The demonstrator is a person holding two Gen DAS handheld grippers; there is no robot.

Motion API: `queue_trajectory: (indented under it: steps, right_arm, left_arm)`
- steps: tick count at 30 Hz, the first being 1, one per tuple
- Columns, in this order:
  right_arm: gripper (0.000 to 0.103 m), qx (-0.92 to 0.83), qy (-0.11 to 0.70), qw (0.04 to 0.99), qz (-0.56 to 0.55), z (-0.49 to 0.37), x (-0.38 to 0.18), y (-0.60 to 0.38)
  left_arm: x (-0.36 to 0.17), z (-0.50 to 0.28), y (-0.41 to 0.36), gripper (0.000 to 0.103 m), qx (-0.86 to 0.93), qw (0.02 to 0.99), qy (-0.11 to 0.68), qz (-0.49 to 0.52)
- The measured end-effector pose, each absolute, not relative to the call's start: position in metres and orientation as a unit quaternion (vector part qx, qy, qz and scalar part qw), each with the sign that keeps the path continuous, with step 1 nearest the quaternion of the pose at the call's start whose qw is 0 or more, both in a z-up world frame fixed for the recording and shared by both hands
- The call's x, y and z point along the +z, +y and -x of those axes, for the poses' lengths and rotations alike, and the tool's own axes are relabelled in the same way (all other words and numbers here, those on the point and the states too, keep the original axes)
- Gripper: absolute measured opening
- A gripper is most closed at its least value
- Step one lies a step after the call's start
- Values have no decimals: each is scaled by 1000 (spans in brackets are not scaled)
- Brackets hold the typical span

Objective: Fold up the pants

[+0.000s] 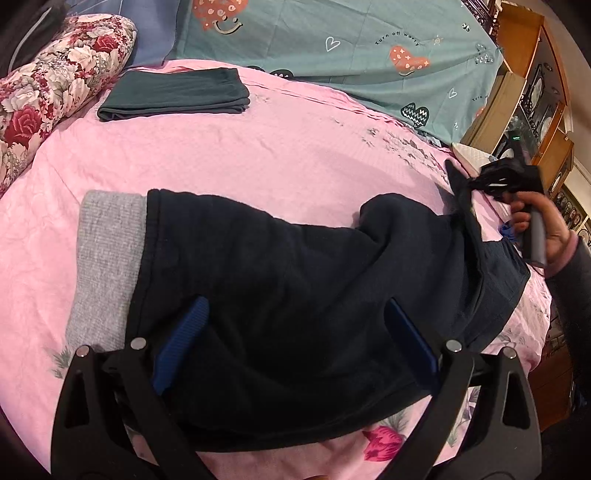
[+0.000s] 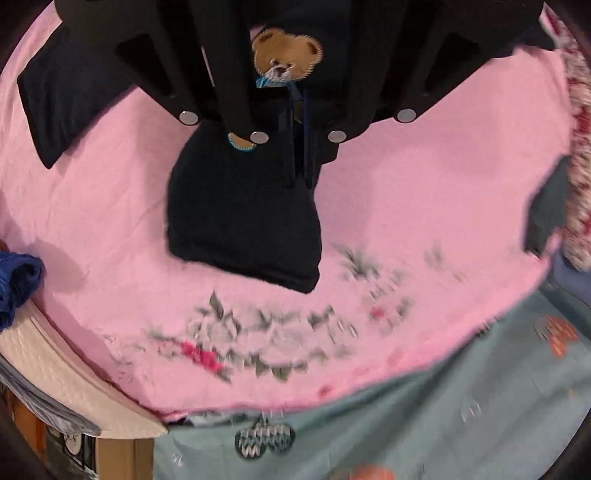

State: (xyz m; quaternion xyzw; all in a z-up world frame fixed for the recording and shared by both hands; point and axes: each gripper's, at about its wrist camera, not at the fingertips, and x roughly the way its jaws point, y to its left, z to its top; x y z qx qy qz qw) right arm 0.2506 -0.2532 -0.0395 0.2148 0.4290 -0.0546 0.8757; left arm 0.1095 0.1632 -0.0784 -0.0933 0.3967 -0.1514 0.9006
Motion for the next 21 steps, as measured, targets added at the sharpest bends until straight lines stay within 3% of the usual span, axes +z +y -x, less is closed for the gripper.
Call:
queue_trajectory:
  steps: [6, 11, 13, 15, 16, 18, 21]
  right_arm:
    - [3, 28, 307, 877, -369, -142, 7, -321]
    - [3, -21, 286, 850, -442, -56, -40, -368]
    - [9, -74, 339, 820, -455, -39, -79, -384]
    - [31, -132, 370, 789, -472, -20, -104, -399]
    - [30, -133, 359, 788, -483, -11, -106, -404]
    - [44, -137, 331, 802, -478, 0, -94, -407]
    - [53, -130, 316, 817, -465, -9, -78, -404]
  left_arm:
    - [-79, -109, 162, 97, -150, 901, 398, 91]
    - [-78, -110, 160, 97, -147, 901, 400, 85]
    - [-78, -110, 160, 97, -146, 901, 401, 81]
    - [-78, -111, 160, 98, -147, 900, 402, 80]
    - [-78, -111, 160, 98, -148, 900, 401, 80]
    - [-78, -111, 161, 98, -150, 900, 401, 82]
    - [-78, -110, 161, 98, -150, 900, 400, 81]
